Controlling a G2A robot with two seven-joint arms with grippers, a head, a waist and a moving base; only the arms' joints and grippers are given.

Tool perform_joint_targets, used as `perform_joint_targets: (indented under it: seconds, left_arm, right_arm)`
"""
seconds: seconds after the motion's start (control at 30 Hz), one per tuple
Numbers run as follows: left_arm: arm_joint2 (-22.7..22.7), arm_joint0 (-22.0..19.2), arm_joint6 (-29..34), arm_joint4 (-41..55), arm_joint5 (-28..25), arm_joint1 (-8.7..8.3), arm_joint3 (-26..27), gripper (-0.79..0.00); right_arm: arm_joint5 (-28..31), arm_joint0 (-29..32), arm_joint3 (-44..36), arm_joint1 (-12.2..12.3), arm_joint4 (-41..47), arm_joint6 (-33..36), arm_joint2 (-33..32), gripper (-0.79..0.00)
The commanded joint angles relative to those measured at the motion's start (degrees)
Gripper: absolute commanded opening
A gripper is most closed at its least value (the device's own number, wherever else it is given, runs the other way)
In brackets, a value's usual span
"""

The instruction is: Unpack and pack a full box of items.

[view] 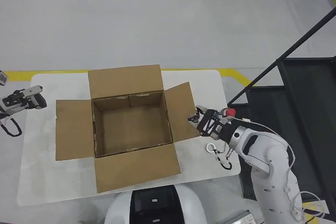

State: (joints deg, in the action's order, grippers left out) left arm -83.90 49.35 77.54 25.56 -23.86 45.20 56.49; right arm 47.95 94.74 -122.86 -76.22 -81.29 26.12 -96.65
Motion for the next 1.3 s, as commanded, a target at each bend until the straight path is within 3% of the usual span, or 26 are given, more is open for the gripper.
perform_joint_targets:
  seconds: [0.0, 0.2, 0.5, 1.07, 1.27]
  left_arm:
    - [0.00, 0.00, 0.00, 0.00, 0.00, 0.00, 0.00, 0.000]
    - [0.00, 0.00, 0.00, 0.00, 0.00, 0.00, 0.00, 0.000]
    - [0.00, 0.00, 0.00, 0.00, 0.00, 0.00, 0.00, 0.000]
    - [0.00, 0.00, 0.00, 0.00, 0.00, 0.00, 0.00, 0.000]
    - [0.00, 0.00, 0.00, 0.00, 0.00, 0.00, 0.00, 0.000]
  right_arm:
    - [0.12, 3.41, -0.39, 0.28, 0.13, -3.13, -3.53, -0.785]
    - [-0.21, 11.36, 1.22, 0.82, -0.99, -8.17, -8.74, -0.785]
    - [-1.61, 16.27, 5.49, 1.31, -5.59, -6.83, -5.49, -0.785]
    - [-8.93, 4.84, 23.23, 1.49, -10.91, 0.90, 7.61, -0.785]
    - [-10.76, 1.50, 28.37, 1.43, -11.49, 0.54, 11.42, -0.785]
